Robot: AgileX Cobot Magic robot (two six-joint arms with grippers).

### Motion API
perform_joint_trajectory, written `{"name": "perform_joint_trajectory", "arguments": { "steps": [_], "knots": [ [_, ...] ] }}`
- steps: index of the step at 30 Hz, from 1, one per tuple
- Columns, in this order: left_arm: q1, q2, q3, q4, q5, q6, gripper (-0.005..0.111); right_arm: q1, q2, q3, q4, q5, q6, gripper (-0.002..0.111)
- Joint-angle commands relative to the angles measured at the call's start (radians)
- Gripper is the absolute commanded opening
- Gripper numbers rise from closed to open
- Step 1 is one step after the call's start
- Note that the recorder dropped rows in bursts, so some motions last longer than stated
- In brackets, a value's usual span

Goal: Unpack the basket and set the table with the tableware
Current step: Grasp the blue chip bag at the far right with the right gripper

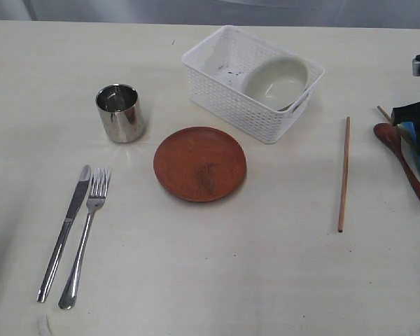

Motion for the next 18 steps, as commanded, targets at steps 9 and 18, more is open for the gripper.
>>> {"name": "perform_joint_trajectory", "arguments": {
  "steps": [9, 18],
  "knots": [
    [-0.006, -0.002, 0.002, -0.002, -0.008, -0.003, 0.0, 0.005, 0.009, 0.005, -0.039, 0.021, -0.012, 0.001],
    [-0.006, -0.002, 0.002, -0.002, -0.008, -0.003, 0.0, 0.005, -0.019, 0.005, -0.043, 0.019, -0.012, -0.001]
  ]
}}
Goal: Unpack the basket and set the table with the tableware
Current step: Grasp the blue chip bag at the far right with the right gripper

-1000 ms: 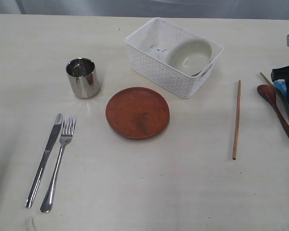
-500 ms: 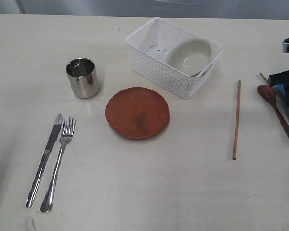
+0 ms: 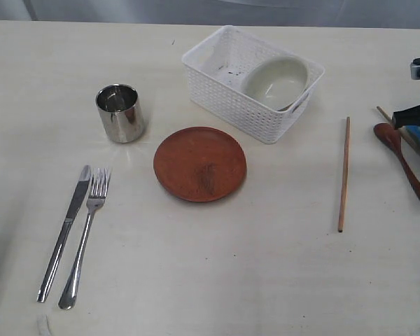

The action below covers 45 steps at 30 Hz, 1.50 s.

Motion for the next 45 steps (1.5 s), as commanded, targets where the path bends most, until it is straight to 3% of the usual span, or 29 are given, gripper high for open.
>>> {"name": "perform_joint_trajectory", "arguments": {
  "steps": [1, 3, 5, 7, 10, 12, 20, 45],
  "knots": [
    [-0.006, -0.002, 0.002, -0.002, -0.008, -0.003, 0.0, 0.001, -0.038, 0.005, -0.015, -0.004, -0.009, -0.001],
    [-0.006, -0.002, 0.002, -0.002, -0.008, -0.003, 0.0, 0.001, -0.053, 0.005, -0.005, -0.008, -0.027, 0.0],
    [-0.006, -0.002, 0.002, -0.002, -0.008, -0.003, 0.0, 0.002, -0.068, 0.005, -0.004, -0.008, -0.043, 0.009],
    [-0.006, -0.002, 0.002, -0.002, -0.008, -0.003, 0.0, 0.011, -0.081, 0.005, -0.004, 0.002, -0.053, 0.024],
    [-0.006, -0.002, 0.002, -0.002, -0.008, -0.003, 0.0, 0.03, -0.083, 0.005, -0.007, 0.03, -0.05, 0.056],
    [-0.006, -0.002, 0.002, -0.002, -0.008, -0.003, 0.0, 0.049, -0.076, 0.005, -0.018, 0.045, -0.025, 0.064],
    [-0.006, -0.002, 0.002, -0.002, -0.008, -0.003, 0.0, 0.17, -0.018, 0.005, -0.297, 0.153, 0.145, 0.06],
    [-0.006, -0.002, 0.002, -0.002, -0.008, -0.003, 0.0, 0.187, 0.108, 0.005, -0.395, 0.153, 0.257, 0.06]
  ]
}}
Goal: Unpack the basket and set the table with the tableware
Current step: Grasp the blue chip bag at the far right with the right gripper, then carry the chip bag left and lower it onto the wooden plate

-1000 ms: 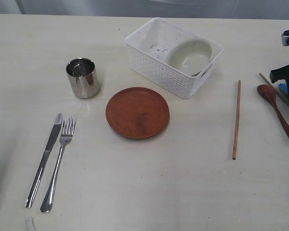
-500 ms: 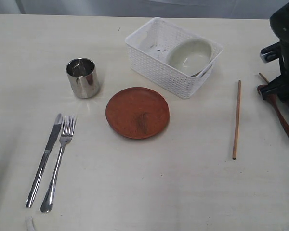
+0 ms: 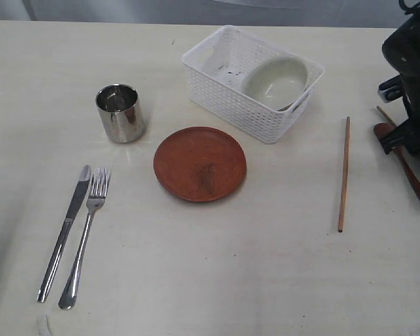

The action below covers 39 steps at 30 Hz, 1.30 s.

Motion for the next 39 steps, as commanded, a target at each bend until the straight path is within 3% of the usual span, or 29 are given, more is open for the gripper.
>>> {"name": "perform_joint_trajectory", "arguments": {
  "steps": [1, 4, 11, 20, 32, 39],
  "knots": [
    [-0.006, -0.002, 0.002, -0.002, -0.008, -0.003, 0.0, -0.003, 0.002, 0.005, -0.026, -0.001, 0.019, 0.059],
    [-0.006, -0.002, 0.002, -0.002, -0.008, -0.003, 0.0, -0.003, 0.002, 0.005, -0.026, -0.013, 0.019, 0.049],
    [-0.006, -0.002, 0.002, -0.002, -0.008, -0.003, 0.0, -0.003, 0.002, 0.005, -0.014, -0.003, 0.001, 0.0],
    [-0.006, -0.002, 0.002, -0.002, -0.008, -0.003, 0.0, 0.0, -0.039, 0.005, -0.021, 0.016, -0.019, 0.0],
    [-0.006, -0.002, 0.002, -0.002, -0.008, -0.003, 0.0, 0.002, -0.265, 0.005, 0.006, -0.017, -0.056, 0.0],
    [-0.006, -0.002, 0.002, -0.002, -0.008, -0.003, 0.0, 0.089, -0.426, 0.005, 0.1, -0.016, -0.114, 0.0]
  ]
}}
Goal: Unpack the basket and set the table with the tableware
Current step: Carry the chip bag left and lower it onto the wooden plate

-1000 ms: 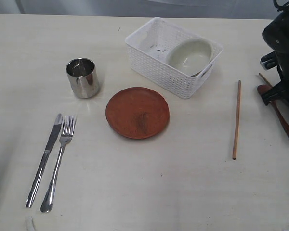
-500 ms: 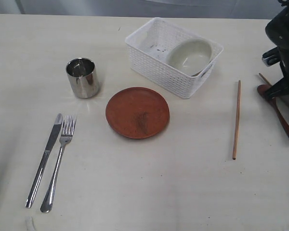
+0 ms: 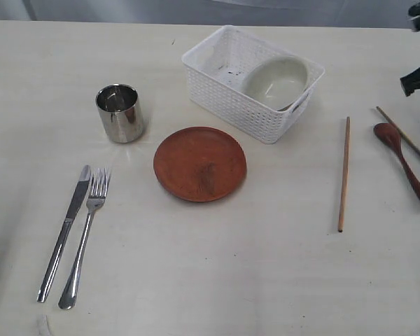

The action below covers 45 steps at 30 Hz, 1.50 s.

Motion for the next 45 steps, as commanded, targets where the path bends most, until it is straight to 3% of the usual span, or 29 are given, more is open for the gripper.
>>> {"name": "perform_joint_trajectory", "arguments": {
  "steps": [1, 11, 15, 20, 27, 34, 35, 39, 40, 43, 45],
  "knots": [
    [-0.006, -0.002, 0.002, -0.002, -0.008, -0.003, 0.0, 0.082, -0.105, 0.004, 0.079, 0.01, -0.052, 0.0],
    [-0.006, -0.002, 0.002, -0.002, -0.008, -0.003, 0.0, 0.475, -0.236, 0.004, 0.241, 0.047, -0.05, 0.0],
    [-0.006, -0.002, 0.002, -0.002, -0.008, -0.003, 0.0, 0.617, -0.186, 0.004, 0.319, -0.014, -0.031, 0.0],
    [-0.006, -0.002, 0.002, -0.002, -0.008, 0.0, 0.0, 0.726, -0.068, -0.001, 0.308, -0.097, -0.002, 0.0],
    [-0.006, -0.002, 0.002, -0.002, -0.008, 0.0, 0.0, 0.776, 0.136, -0.119, 0.296, -0.212, 0.001, 0.0],
    [-0.006, -0.002, 0.002, -0.002, -0.008, 0.0, 0.0, 0.776, 0.253, -0.172, 0.378, -0.181, -0.073, 0.0],
    [-0.006, -0.002, 0.002, -0.002, -0.008, 0.0, 0.0, 0.776, 0.251, -0.172, 0.411, -0.179, -0.112, 0.005],
    [-0.006, -0.002, 0.002, -0.002, -0.008, 0.0, 0.0, 0.776, 0.22, -0.172, 0.448, -0.177, -0.137, 0.056],
    [-0.006, -0.002, 0.002, -0.002, -0.008, 0.0, 0.0, 0.776, 0.21, -0.178, 0.448, -0.168, -0.137, 0.062],
    [-0.006, -0.002, 0.002, -0.002, -0.008, 0.0, 0.0, 0.776, 0.187, -0.198, 0.453, -0.101, -0.139, 0.06],
    [-0.006, -0.002, 0.002, -0.002, -0.008, 0.0, 0.0, 0.776, 0.162, -0.203, 0.472, -0.049, -0.139, 0.051]
  ]
}}
